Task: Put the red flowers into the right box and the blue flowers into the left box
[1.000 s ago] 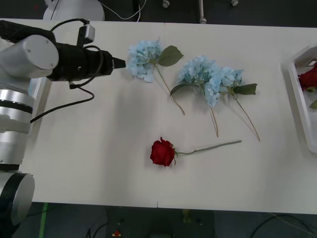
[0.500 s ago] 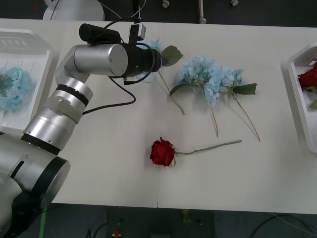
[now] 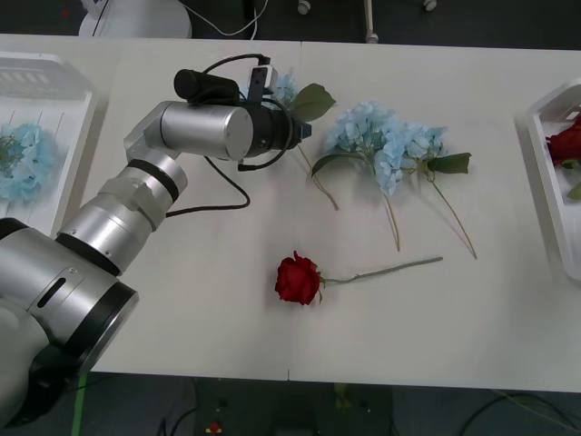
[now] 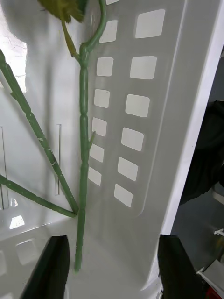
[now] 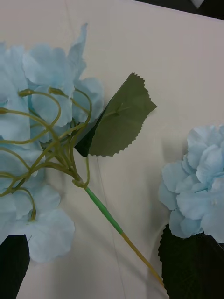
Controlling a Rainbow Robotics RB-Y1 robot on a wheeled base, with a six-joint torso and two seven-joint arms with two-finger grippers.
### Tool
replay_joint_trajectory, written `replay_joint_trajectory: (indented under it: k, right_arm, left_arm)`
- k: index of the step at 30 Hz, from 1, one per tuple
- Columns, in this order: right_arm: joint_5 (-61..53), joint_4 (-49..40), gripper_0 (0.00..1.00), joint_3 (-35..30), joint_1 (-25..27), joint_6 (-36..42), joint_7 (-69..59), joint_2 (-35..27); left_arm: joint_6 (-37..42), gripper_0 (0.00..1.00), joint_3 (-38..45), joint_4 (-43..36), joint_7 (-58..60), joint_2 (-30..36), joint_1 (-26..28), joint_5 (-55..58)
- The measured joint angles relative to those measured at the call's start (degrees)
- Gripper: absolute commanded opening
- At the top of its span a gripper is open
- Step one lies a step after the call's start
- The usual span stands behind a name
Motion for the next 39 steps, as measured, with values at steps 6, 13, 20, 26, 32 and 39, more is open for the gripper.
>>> replay_joint_trajectory:
  k: [6,13,20,26,32,39]
  right_arm:
    - [-3.0,-2.8,0.85,-3.2,0.0,2.4,2.4,-0.4]
    - [-16.0,-15.5,0.86,-6.7,0.0,15.8,15.7,-1.8]
    - [-26.8,-27.4,0.86,-6.7,0.0,26.4,15.9,-1.3]
    - [-33.2,-28.3,0.86,-6.7,0.0,28.3,15.9,3.4]
    - [-34.6,-28.3,0.87,-6.7,-0.1,27.4,13.3,10.7]
    - [-29.3,-28.3,0.86,-6.7,-1.5,24.4,7.6,17.7]
  left_arm:
    - [-3.1,1.00,-1.6,4.0,3.1,-0.2,-0.3,1.8]
    - [-9.5,1.00,-5.0,9.3,3.1,-1.0,-0.4,7.9]
    - [-12.9,1.00,-6.3,10.2,4.6,-1.5,-0.6,18.6]
    - [-15.8,1.00,-9.8,10.5,6.9,-1.7,-0.7,24.9]
    - [-18.3,0.97,-10.3,12.0,7.0,-2.0,-0.9,24.9]
    - [-18.4,0.88,-10.3,12.7,7.0,-2.0,-1.0,21.3]
